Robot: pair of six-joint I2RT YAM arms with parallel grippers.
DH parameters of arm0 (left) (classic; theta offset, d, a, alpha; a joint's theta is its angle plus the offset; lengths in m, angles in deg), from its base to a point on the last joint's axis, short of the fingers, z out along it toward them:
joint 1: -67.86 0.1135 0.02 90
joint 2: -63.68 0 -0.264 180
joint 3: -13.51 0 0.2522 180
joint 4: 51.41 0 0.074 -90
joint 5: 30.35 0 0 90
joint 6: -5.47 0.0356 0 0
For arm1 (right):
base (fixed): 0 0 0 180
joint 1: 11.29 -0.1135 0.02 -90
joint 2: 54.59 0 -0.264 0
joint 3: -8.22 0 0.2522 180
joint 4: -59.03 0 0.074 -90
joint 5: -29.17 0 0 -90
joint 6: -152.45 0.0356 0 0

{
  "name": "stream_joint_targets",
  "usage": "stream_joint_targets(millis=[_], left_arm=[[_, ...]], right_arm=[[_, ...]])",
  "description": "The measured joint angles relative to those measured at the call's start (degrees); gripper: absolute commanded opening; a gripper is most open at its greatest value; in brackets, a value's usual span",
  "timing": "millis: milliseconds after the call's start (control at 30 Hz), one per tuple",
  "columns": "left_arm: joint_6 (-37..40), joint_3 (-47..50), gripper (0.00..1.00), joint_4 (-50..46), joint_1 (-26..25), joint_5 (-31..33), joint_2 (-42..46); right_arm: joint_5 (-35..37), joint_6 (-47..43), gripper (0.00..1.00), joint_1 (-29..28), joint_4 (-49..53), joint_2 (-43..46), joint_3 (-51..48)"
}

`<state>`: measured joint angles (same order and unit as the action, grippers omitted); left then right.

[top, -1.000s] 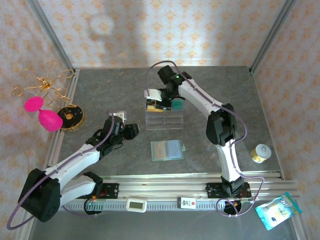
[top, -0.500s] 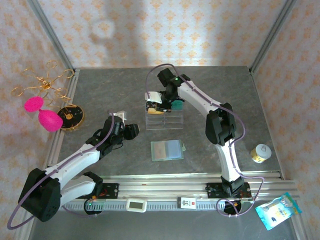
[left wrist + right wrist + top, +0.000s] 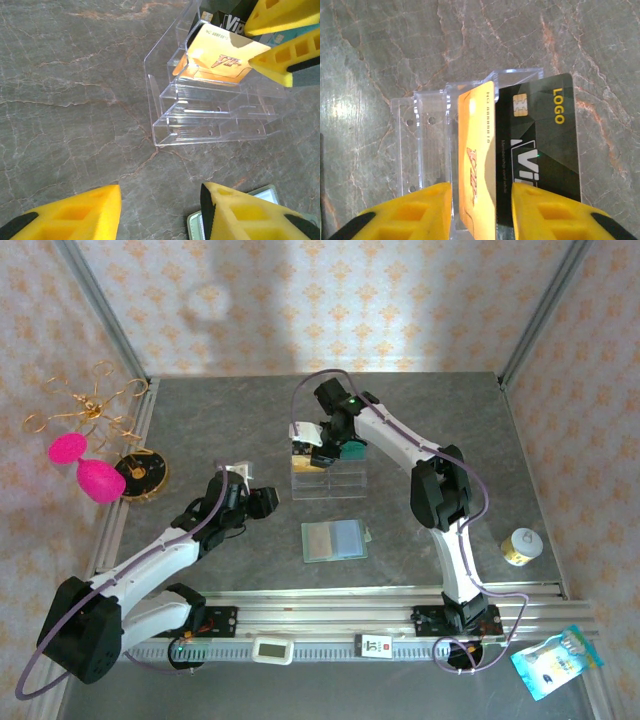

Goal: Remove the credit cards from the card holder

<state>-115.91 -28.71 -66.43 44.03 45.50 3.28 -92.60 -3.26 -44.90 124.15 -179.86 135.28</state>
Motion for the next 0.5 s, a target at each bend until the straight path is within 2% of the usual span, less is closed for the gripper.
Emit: stream_joint_targets(millis=[233, 500], left_arm=[[-0.2, 0.6, 0.47, 2.2, 0.0, -0.9, 0.2], [-2.7, 4.4, 0.48, 7.0, 0.0, -2.6, 4.1]], right_arm=[[-0.5, 3.3, 0.39, -0.5, -1.4, 0.1, 0.1], [-2.4, 11.7, 0.42, -2.8, -4.5, 3.5, -1.4]])
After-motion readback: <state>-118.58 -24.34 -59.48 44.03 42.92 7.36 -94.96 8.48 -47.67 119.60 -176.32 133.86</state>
